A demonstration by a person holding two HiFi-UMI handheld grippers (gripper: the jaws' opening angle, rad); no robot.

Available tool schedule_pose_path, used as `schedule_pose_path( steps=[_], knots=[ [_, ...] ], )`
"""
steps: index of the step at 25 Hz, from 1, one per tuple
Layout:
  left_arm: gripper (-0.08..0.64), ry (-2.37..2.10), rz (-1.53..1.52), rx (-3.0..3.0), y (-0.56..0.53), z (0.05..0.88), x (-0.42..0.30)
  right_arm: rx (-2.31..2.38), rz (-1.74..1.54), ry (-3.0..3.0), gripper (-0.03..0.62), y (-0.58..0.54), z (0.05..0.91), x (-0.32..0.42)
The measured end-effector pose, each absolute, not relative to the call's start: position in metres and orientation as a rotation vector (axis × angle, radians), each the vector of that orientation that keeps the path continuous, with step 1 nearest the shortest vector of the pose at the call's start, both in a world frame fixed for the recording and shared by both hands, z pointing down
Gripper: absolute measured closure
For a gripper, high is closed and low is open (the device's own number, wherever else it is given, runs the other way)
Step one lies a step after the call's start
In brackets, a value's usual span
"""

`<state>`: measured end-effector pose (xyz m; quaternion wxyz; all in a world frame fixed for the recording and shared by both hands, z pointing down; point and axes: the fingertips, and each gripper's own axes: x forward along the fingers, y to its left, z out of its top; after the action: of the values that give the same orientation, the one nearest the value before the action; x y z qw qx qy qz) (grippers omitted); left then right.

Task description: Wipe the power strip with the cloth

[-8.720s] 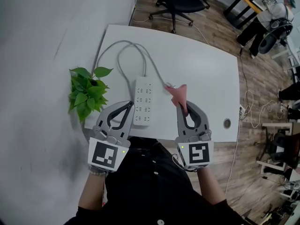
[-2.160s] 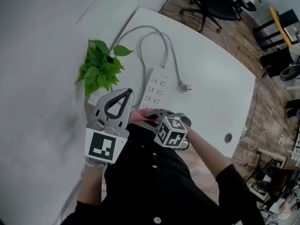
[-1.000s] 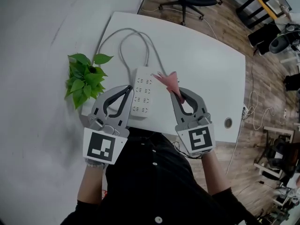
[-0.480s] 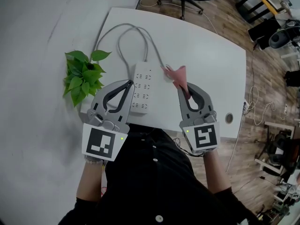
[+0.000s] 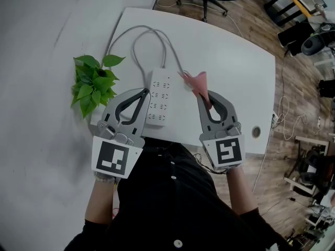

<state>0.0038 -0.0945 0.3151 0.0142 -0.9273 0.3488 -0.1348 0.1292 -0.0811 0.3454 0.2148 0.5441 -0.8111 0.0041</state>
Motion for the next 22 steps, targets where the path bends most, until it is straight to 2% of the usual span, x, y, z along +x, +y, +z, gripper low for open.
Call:
schedule_pose_path(
  steps=[22],
  knots=[
    [0.548,1.1,-0.421,-2.888,-0.0937,0.3162,0.0032,1.499,0.007,-2.264,0.535,-0.0791,0.3412,0.1226]
  ],
)
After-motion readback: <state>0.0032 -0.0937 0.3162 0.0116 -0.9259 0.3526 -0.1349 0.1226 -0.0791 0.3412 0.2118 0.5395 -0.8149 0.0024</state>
